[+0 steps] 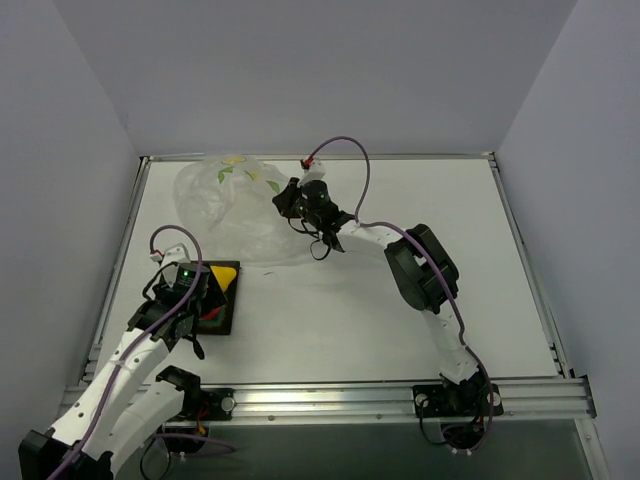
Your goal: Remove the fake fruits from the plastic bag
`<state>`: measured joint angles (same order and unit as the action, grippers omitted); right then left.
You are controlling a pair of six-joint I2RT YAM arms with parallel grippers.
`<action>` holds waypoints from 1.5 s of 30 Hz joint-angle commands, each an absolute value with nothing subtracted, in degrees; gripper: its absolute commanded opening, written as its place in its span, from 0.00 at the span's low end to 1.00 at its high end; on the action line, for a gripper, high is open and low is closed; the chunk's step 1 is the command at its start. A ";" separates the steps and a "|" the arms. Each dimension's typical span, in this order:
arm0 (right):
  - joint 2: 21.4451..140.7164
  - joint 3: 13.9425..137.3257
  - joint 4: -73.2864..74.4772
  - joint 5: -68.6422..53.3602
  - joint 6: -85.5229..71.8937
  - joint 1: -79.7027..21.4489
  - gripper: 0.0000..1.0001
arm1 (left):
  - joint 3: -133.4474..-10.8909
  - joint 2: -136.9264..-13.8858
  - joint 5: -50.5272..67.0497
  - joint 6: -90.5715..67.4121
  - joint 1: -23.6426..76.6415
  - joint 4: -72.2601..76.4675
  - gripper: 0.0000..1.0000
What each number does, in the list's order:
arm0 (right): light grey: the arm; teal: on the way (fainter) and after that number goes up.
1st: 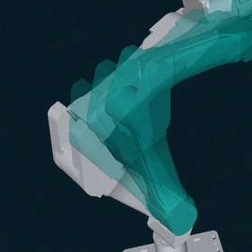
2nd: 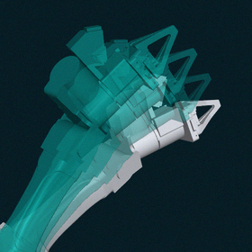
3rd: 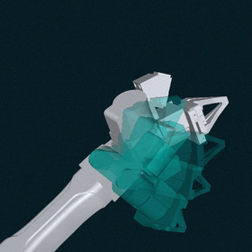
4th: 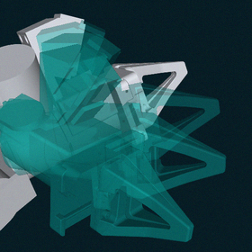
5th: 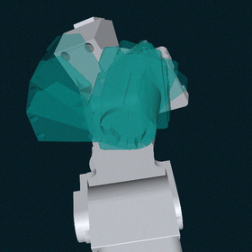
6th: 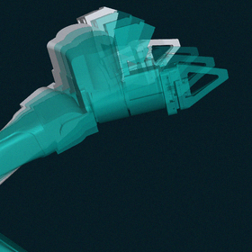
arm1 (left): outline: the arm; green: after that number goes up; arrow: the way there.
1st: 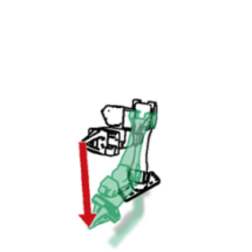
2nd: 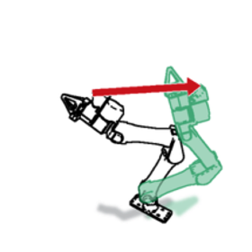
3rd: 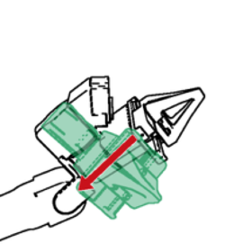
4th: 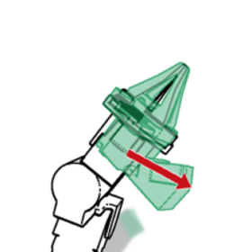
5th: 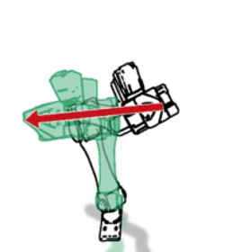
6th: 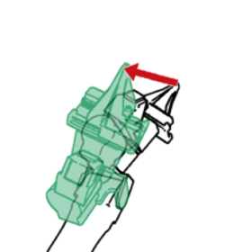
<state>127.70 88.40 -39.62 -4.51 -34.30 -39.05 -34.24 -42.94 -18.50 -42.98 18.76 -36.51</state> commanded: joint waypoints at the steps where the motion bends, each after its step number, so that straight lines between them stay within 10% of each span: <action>1: 123.66 88.33 -42.28 -5.10 -34.19 -39.29 0.01 | -34.89 -45.26 -22.67 -44.47 20.83 -35.16 0.27; 12: 121.82 86.40 -41.75 -5.71 -33.66 -39.20 0.27 | -32.61 -50.18 -24.17 -44.82 22.06 -32.61 0.49; 27: 108.56 81.65 -35.43 -5.97 -30.15 -38.23 0.96 | -32.17 -49.75 -24.70 -44.47 22.85 -31.02 0.92; 45: 81.51 65.23 -34.80 3.84 -29.26 -35.86 0.93 | -43.65 -45.88 -16.17 -41.14 25.05 -27.16 0.97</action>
